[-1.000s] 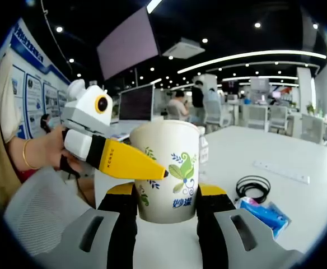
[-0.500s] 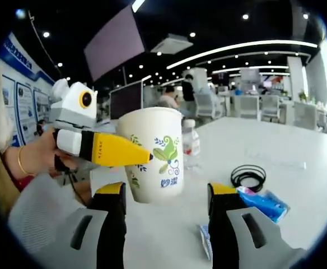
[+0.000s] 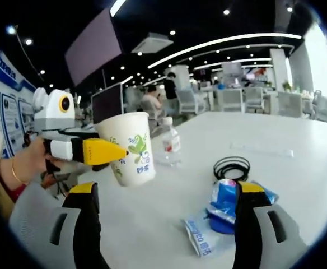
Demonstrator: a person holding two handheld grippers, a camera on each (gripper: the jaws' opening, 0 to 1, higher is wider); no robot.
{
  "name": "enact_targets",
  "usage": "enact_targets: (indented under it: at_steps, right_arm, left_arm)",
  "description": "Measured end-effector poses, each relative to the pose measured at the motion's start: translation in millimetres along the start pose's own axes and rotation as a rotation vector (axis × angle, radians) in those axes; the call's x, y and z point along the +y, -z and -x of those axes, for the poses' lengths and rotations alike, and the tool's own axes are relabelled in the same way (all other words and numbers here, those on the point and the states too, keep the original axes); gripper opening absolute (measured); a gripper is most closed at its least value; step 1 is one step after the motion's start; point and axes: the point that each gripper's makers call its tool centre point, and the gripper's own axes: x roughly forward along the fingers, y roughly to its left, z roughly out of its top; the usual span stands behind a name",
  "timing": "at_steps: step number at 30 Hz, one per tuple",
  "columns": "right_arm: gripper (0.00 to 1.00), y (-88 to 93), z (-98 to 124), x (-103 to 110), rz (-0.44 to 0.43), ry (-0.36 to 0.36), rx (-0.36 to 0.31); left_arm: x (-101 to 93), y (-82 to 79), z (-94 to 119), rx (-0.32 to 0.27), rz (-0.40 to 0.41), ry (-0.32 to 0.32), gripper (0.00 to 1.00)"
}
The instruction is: Arrange the tabletop items into an orderly group along one side of the table until the central work area is clear of visible clutter.
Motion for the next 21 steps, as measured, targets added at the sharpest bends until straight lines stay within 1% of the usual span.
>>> enact_targets:
  at_steps: [4, 9, 14, 17, 21]
  right_arm:
    - [1.00, 2.2, 2.0, -7.1, 0.001, 0.015, 0.010]
    - [1.00, -1.3, 5.0, -22.4, -0.004, 0.046, -0.003]
    - [1.00, -2.5, 6.9, -42.8, -0.031, 0.086, -0.010]
    - [1.00, -1.5, 7.0, -52.6, -0.048, 0.107, -0.015]
    - [1.00, 6.0, 6.9, -61.9, -0.079, 0.128, -0.016]
  left_arm:
    - [10.3, 1.2, -4.3, 0.011, -0.037, -0.038, 0.40]
    - [22.9, -0.2, -12.1, 0.010, -0.074, -0.071, 0.40]
    - [38.6, -2.4, -23.4, 0.007, -0.073, -0.101, 0.40]
    - [51.6, -2.1, -31.0, 0.006, -0.070, -0.135, 0.40]
    - [65.5, 0.3, -40.0, 0.004, -0.049, -0.168, 0.40]
